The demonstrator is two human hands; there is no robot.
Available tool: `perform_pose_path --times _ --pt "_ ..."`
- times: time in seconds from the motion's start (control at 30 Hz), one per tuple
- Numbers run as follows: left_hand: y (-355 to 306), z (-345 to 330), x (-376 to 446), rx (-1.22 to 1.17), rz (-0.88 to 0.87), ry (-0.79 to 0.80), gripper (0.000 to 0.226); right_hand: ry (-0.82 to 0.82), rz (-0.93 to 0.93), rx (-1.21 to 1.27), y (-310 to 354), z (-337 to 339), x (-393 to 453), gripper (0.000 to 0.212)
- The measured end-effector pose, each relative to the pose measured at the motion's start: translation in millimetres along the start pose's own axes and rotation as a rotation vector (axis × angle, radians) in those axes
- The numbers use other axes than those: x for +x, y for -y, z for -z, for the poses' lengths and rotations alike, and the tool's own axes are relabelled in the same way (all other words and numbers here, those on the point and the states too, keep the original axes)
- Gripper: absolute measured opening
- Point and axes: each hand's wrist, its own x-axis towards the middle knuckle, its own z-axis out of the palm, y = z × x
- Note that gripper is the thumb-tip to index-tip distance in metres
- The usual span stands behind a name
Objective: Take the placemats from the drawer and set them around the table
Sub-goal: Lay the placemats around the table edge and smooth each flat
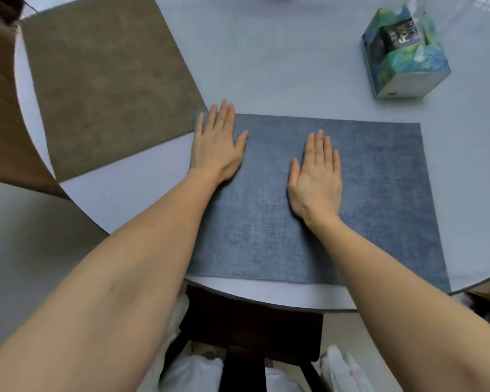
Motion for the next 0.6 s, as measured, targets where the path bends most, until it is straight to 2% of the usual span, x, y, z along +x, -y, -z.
perform_pose_path --times 0.2,0.23,0.37,0.47,0.6 --pt "12.7 2.7 -29.1 -0.032 0.273 -0.039 0.073 0.007 -0.008 -0.012 2.7 0.1 -0.6 0.06" --pt "3.4 2.2 -41.6 -0.045 0.234 -0.02 0.073 0.006 -0.009 -0.016 2.8 0.5 -0.6 0.06" --pt "-32.3 -14.4 -109.3 -0.044 -0.128 0.029 0.068 0.003 -0.001 -0.005 2.8 3.9 0.1 0.06" --pt "-0.7 -17.0 -140.7 -0.024 -0.154 0.026 0.07 0.007 0.009 -0.016 2.1 2.1 -0.8 0.061" --pt "40.8 -15.7 -176.4 -0.033 -0.06 0.031 0.066 0.016 -0.004 -0.008 2.3 4.8 -0.5 0.061"
